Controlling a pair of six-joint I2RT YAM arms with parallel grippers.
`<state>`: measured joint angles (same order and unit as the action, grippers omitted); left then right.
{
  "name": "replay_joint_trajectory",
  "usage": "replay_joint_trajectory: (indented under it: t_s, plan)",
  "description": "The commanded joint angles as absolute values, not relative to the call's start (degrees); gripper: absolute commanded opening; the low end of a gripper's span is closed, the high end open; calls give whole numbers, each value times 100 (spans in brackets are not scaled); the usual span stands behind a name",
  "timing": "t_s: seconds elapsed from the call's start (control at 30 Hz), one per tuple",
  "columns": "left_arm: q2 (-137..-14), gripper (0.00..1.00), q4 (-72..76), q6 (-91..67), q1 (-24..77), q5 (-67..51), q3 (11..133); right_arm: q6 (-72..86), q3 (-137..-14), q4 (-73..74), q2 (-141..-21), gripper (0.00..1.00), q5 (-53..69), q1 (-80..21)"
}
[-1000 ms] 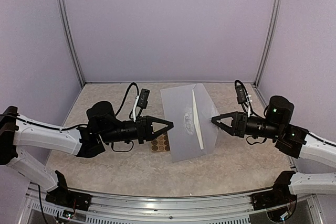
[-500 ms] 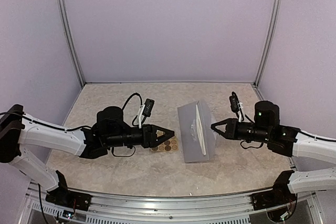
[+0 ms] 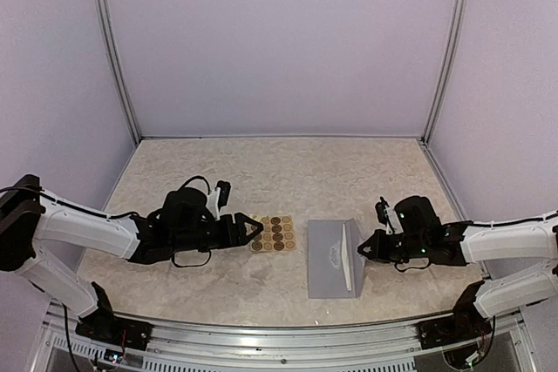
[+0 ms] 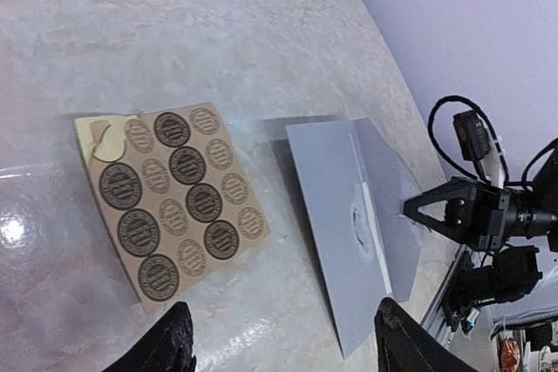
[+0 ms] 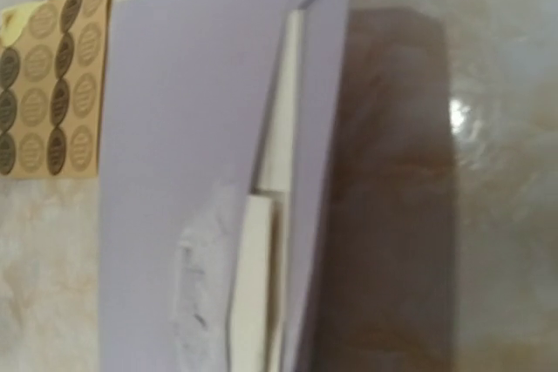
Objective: Place the letter into the envelope and seal it
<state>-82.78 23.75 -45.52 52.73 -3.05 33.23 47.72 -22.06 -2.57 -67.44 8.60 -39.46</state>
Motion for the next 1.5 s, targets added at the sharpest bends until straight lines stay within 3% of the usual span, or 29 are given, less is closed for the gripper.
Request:
replay_joint_trajectory:
  t_s: [0.0,0.03,0.13,0.23,0.37,0.63,0.87,1.1,1.27,1.47]
  plan:
    - [-8322,68,2158,-4992,5035,-115,3198,4825,-2346,-38,-6696,0,384,-3881]
    - [-8392,68,2158,-5037,4998,-134,3211,4825,-2369,59,-6689,3,337,-3888]
    - [-8608,68,2191,-5163,4873,-201,3259,4824,-2406,179,-6610,31,255,-3880]
    - [-8833,68,2271,-5265,4748,-266,3274,4793,-2438,298,-6426,53,182,-3880]
    - [-9066,67,2438,-5331,4623,-411,3299,4727,-2502,554,-6080,68,-13,-3881]
    - [-9678,50,2793,-5414,4510,-656,3510,4645,-2608,790,-5524,74,-248,-3878]
    - [-10126,41,3005,-5471,4477,-785,3759,4621,-2678,852,-5427,75,-257,-3877]
    - [-10599,25,3704,-5707,4422,-1063,3799,4597,-2745,876,-5432,75,-280,-3879]
    - [-10788,1,4109,-5784,4395,-1122,3795,4570,-2833,967,-5363,75,-317,-3876]
    - [-10275,0,4520,-5284,4407,-1253,3559,4362,-2931,920,-5141,75,-175,-3882]
